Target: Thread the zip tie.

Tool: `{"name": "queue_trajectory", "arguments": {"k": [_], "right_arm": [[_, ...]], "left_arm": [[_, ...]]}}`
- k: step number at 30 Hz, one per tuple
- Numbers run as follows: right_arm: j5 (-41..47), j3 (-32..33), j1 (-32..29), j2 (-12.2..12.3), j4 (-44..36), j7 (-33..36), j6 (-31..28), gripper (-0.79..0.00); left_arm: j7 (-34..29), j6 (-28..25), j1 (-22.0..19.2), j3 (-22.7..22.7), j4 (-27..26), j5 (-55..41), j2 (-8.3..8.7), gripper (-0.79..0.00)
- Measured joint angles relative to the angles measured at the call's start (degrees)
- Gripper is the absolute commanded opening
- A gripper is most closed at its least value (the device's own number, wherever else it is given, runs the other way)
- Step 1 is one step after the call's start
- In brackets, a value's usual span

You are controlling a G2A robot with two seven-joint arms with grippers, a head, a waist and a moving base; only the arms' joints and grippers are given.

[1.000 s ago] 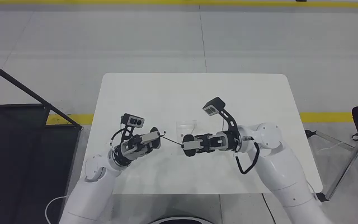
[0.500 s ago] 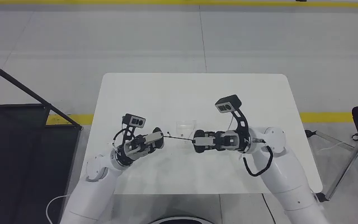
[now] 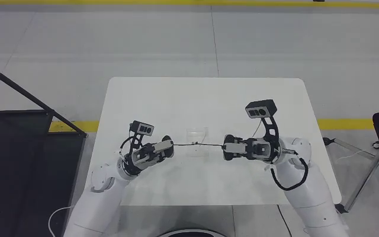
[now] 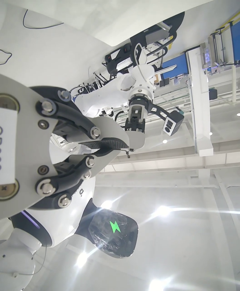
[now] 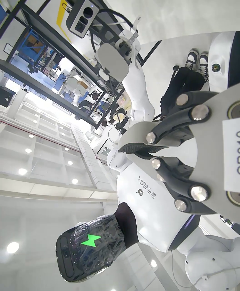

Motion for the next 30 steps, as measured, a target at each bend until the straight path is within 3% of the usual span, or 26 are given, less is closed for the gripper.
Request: {"name": "queue_trajectory", "arguments": {"k": [11,12,13,21,30], "right_arm": [[0.35,1.27,-0.88,0.03,-0.88,0.77,0.77,-0.785],[0.18,1.26,-0.87,0.03,-0.88,0.91,0.91,-0.785],[-0.18,1.21,-0.82,0.04,-0.87,1.23,1.23,-0.785],[-7.14,1.00,-0.44,0.31,-1.53,0.91,0.92,-0.785],[-27.45,4.82,-6.39,1.76,-10.34,-5.92,-1.87,-0.785]], "left_arm": [[-0.15,0.08,-0.04,-0.24,0.24,0.00,0.07,-0.785],[-0.15,0.07,-0.03,-0.26,0.25,0.00,0.07,-0.576],[-0.10,0.02,-0.02,-0.29,0.26,0.01,0.07,0.000],[3.96,-3.76,0.66,-1.17,-0.67,2.62,0.00,0.000],[16.49,-11.54,3.39,-5.82,-2.77,11.86,0.10,0.000]]}}
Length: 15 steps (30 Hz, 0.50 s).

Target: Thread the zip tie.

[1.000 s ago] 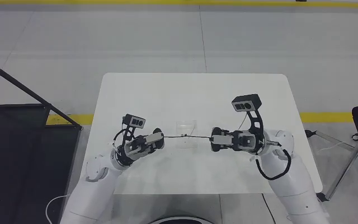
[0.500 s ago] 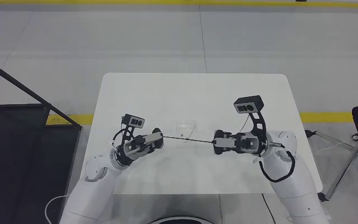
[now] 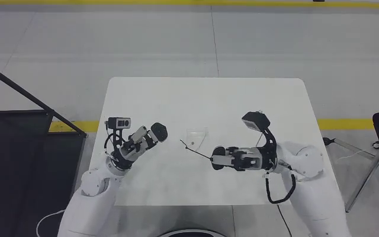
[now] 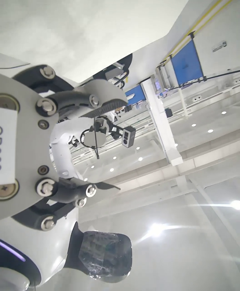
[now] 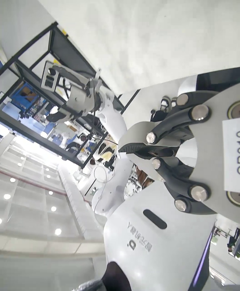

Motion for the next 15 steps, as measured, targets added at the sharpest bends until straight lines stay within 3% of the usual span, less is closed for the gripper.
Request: {"name": "queue_trajectory", "arguments": {"k": [7,15], "right_arm": [[-21.84,1.34,-6.73,0.59,-8.93,-13.36,2.99,-0.785],[-20.95,1.32,-6.58,0.58,-8.79,-12.21,2.93,-0.785]], "left_arm": [[3.16,-3.53,2.29,-2.29,-1.02,5.01,0.20,0.000],[3.11,-3.47,2.26,-2.26,-1.00,4.93,0.20,0.000]]}}
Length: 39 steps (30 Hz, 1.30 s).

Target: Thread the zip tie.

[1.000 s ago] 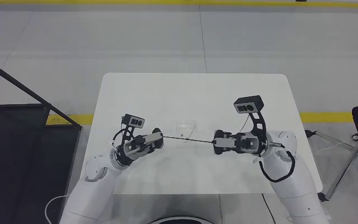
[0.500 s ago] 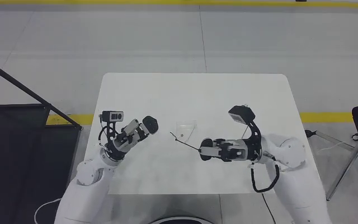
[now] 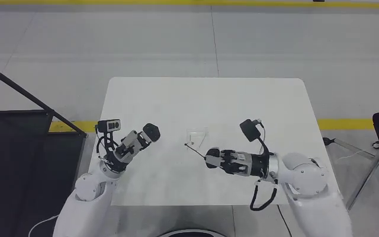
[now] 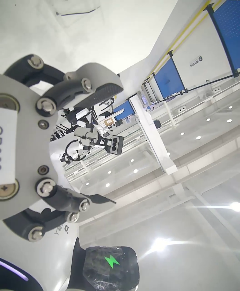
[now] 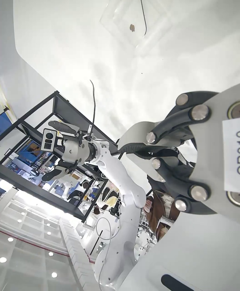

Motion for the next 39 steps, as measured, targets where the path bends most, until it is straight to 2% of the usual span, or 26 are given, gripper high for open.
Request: {"name": "queue_trajectory", "arguments": {"k": [4,8,12,16,19,23,26,31,39], "right_arm": [[-0.74,-0.28,-0.09,0.01,-0.40,-0.67,-0.11,-0.785],[-10.43,-1.50,-0.19,0.21,-4.35,-3.30,-0.11,-0.785],[-26.63,-3.20,-1.76,0.45,-10.24,-6.33,3.99,-0.785],[-47.48,-7.63,-3.16,0.52,-16.22,-9.38,9.10,-0.785],[-61.53,-12.10,-3.07,0.32,-17.62,-10.06,12.67,-0.785],[-75.65,-18.68,-0.45,-0.47,-16.09,-6.81,17.96,-0.785],[-80.80,-23.16,3.22,-1.54,-13.07,-3.12,21.39,-0.785],[-82.89,-29.01,10.26,-3.77,-5.90,3.00,25.55,-0.785],[-84.24,-35.40,16.18,-6.68,0.19,9.69,27.79,-0.785]], "left_arm": [[0.00,0.00,0.00,0.00,0.00,0.00,0.00,0.000],[1.37,0.38,0.13,-0.27,-0.85,1.31,0.01,0.000],[4.57,-0.84,0.83,-1.06,-2.07,5.66,0.02,0.000],[6.97,-2.42,1.11,-0.12,-2.21,11.41,-0.13,0.000],[7.47,-2.65,1.04,0.21,-2.13,12.73,-0.17,0.000],[7.42,-2.63,1.04,0.18,-2.13,12.58,-0.16,0.000],[7.42,-2.63,1.04,0.18,-2.13,12.58,-0.16,0.000],[7.42,-2.63,1.04,0.18,-2.13,12.59,-0.16,0.000],[7.42,-2.63,1.04,0.18,-2.13,12.59,-0.16,0.000]]}}
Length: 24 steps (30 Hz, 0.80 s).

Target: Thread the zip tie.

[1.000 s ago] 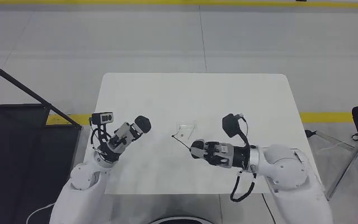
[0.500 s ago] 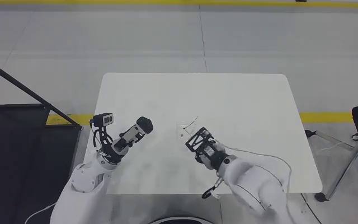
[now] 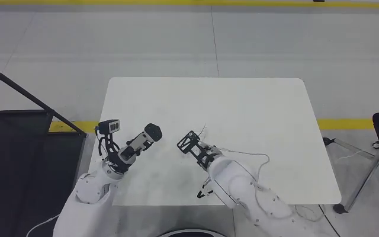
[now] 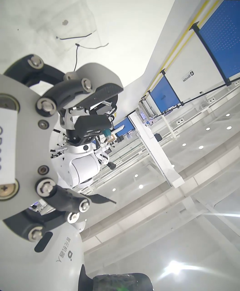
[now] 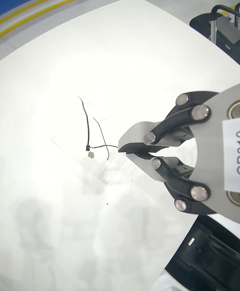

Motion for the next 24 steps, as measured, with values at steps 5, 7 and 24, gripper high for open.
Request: {"name": "queue_trajectory", "arguments": {"k": [5,7,24], "right_arm": [[0.04,-1.05,1.46,-1.21,2.34,2.04,0.63,-0.751],[0.19,-1.09,1.70,-1.57,2.76,2.00,0.58,-0.643],[-0.67,-0.89,2.10,-3.72,4.70,2.77,-1.12,-0.628]], "left_arm": [[0.00,0.00,0.00,0.00,0.00,0.00,0.00,0.000],[0.00,0.00,0.00,0.00,0.00,0.00,0.00,0.000],[0.00,0.00,0.00,0.00,0.00,0.00,0.00,0.000]]}}
